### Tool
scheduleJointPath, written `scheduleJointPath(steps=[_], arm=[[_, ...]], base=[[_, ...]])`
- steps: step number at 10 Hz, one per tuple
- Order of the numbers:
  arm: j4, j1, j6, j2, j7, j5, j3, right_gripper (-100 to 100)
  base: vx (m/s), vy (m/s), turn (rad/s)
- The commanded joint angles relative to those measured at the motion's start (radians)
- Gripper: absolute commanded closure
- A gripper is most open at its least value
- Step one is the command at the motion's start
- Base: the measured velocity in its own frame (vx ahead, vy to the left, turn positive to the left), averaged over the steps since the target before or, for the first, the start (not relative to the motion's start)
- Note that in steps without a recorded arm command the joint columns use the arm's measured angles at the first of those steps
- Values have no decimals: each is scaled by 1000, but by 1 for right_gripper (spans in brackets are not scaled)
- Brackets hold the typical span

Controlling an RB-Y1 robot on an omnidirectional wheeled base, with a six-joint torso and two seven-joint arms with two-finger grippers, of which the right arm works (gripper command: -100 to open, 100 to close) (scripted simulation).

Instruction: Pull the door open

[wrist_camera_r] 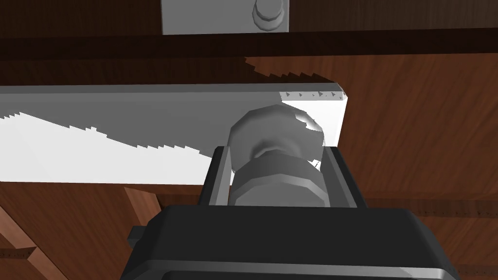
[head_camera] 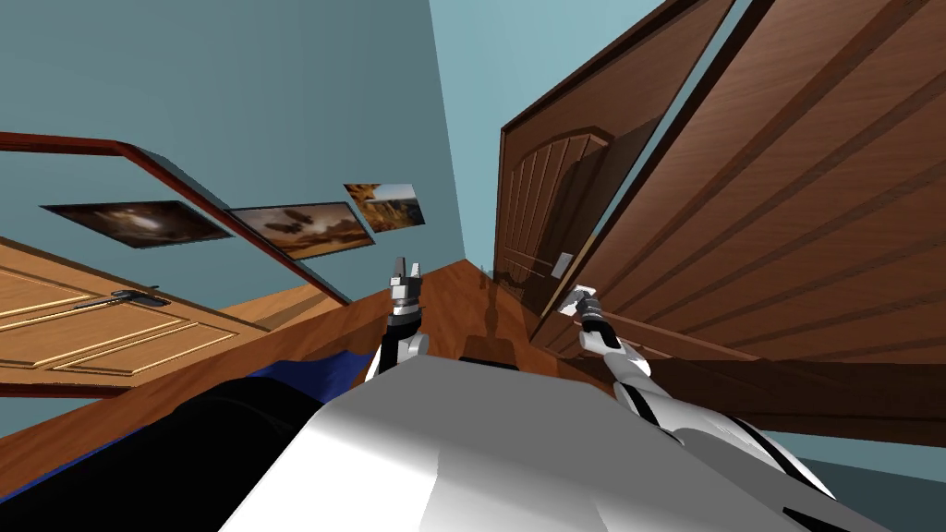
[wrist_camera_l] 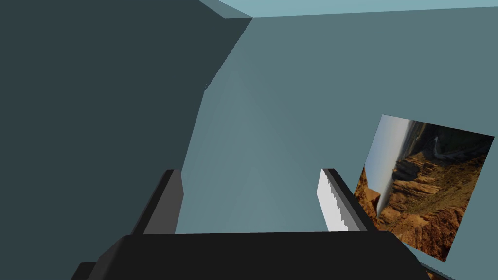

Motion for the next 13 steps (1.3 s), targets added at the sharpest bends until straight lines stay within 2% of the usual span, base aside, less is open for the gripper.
scheduleJointPath(steps=[1,7,10,11,13], arm=[[-7,2,1,2,-10,7,17,100],[-33,-3,1,7,-52,33,84,100],[-34,-5,1,8,-57,37,93,100],[-48,13,-16,-7,-89,47,123,100],[-67,34,-39,-30,-130,58,161,100]], base=[[-223,-56,63],[-203,-46,56],[-143,-31,33],[-47,6,-63],[-66,13,-81]])
